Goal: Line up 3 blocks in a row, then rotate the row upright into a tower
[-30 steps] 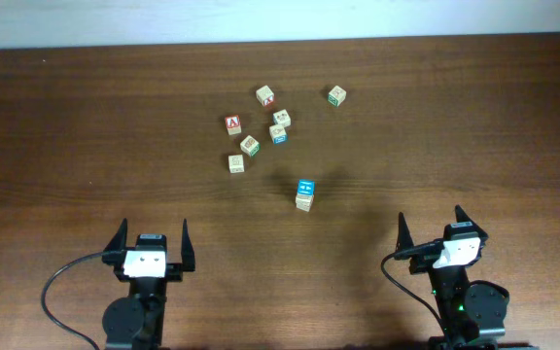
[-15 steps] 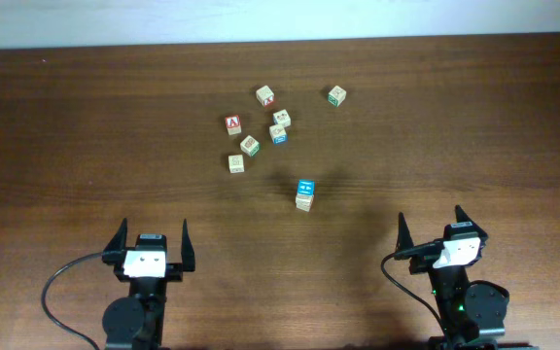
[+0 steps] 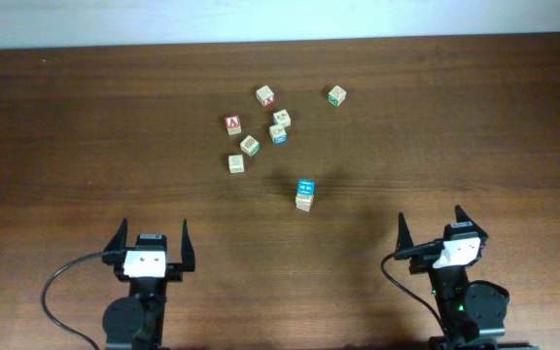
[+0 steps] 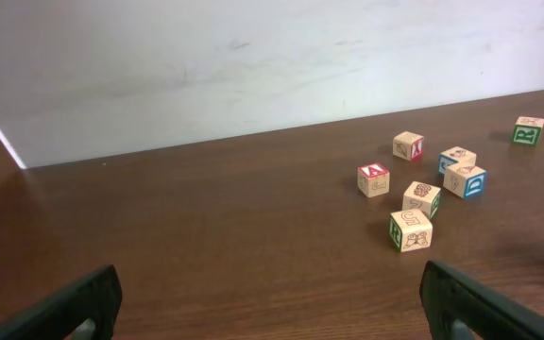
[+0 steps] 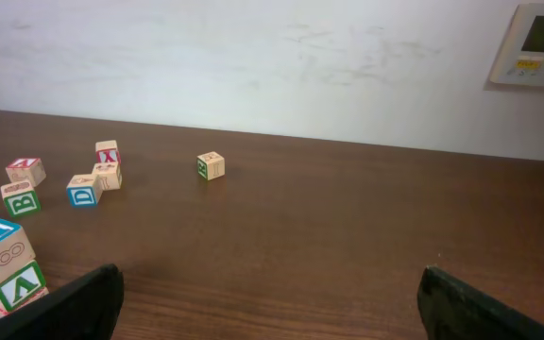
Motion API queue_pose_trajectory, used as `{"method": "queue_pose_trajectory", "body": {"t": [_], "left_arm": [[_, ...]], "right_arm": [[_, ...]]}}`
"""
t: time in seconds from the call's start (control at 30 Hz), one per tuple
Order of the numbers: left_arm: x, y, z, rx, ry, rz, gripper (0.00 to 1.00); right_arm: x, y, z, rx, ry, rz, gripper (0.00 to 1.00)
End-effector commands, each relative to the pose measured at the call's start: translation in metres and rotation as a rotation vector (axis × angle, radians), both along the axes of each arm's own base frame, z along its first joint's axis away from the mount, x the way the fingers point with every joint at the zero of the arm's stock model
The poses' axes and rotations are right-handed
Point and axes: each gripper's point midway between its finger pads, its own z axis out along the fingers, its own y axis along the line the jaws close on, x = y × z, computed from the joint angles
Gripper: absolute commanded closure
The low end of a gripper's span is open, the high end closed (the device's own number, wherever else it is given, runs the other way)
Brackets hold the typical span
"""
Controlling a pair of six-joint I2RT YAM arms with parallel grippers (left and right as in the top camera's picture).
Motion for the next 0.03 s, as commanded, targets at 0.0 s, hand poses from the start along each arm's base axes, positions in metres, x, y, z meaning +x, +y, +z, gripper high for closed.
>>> {"method": "queue_pose_trajectory", "body": {"t": [0.0], "left_arm": [[-0.0001,0.0015,-0.0004,0.019,-0.006,0.003,0.01]], "right_arm": [[0.0003,-0.0025,-0.003,0.0,0.003,-0.014,0.01]]}}
